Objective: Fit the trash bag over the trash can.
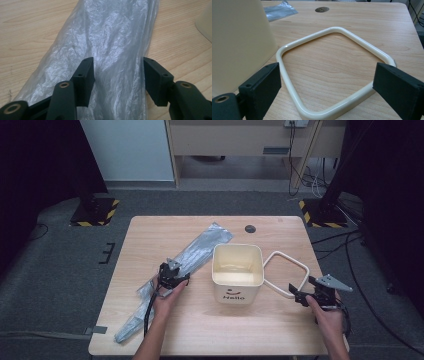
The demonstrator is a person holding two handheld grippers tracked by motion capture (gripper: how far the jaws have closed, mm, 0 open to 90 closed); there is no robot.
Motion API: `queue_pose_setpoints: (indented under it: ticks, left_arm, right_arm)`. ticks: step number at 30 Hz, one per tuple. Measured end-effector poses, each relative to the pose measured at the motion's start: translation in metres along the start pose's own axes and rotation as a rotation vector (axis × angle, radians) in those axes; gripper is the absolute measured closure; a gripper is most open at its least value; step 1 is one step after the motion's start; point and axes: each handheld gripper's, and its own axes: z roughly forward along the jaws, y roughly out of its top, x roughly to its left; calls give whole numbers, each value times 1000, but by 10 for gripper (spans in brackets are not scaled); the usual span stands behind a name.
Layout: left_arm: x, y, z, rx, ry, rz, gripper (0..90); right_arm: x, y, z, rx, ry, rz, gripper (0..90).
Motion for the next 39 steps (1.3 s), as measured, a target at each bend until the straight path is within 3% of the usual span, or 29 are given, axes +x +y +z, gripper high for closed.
queue_pose_setpoints:
  ticks: [6, 11, 15, 25, 30, 39]
  left_arm:
    - [0, -1, -1, -12, 28, -14, 597]
    - [-2, 0, -1, -10, 50, -3, 777]
    - [-2, 0, -4, -15, 60, 31, 857]
    - [7, 10, -37, -106, 42, 48, 893]
    - [10, 17, -60, -144, 33, 74, 894]
    - [18, 37, -104, -231, 18, 102, 894]
  right_arm:
    - [2, 3, 0, -21, 9, 8, 84]
    - [5, 13, 0, -81, 51, 66, 65]
    - [8, 24, 0, -112, 51, 40, 63]
    - [18, 51, -11, -177, 13, -22, 100]
    - [19, 61, -25, -246, 6, 39, 96]
    - [33, 77, -42, -267, -18, -23, 85]
